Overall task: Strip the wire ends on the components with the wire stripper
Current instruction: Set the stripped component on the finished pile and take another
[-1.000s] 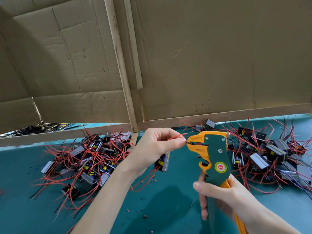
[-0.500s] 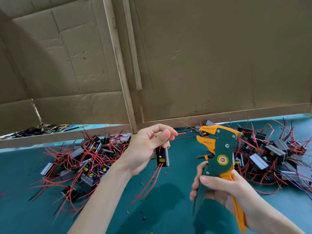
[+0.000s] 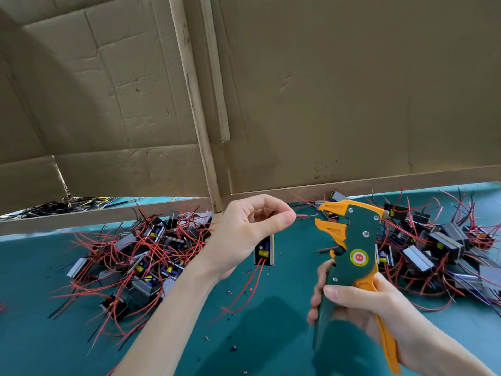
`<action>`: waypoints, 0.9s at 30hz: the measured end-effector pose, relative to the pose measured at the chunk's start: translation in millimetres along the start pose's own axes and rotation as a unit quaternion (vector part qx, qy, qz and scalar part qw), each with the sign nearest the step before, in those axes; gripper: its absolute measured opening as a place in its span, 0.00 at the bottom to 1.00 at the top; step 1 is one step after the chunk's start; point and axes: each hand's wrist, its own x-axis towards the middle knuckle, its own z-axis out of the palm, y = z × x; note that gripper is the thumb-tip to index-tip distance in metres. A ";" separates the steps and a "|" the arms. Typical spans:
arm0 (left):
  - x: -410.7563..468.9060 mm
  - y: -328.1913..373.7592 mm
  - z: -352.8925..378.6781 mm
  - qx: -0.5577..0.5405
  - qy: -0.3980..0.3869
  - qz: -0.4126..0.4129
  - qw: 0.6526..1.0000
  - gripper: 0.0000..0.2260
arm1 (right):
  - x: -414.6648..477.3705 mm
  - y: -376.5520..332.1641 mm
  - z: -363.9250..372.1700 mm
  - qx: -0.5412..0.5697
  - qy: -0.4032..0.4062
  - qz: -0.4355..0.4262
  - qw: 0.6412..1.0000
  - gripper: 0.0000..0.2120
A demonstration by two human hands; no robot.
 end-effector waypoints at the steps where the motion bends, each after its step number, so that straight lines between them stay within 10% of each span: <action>1: -0.1 0.3 0.7 0.007 0.000 0.001 1.000 0.04 | -0.6 -0.1 0.0 -0.006 -0.005 0.000 1.000 0.11; 19: -2.0 6.5 -1.2 0.081 -0.040 -0.017 0.996 0.05 | -6.4 -0.5 -4.5 -0.077 -0.059 0.034 0.995 0.17; 27: -2.9 4.9 -4.7 0.125 -0.059 -0.045 0.989 0.04 | -5.6 16.9 8.9 -0.116 0.082 0.008 0.990 0.21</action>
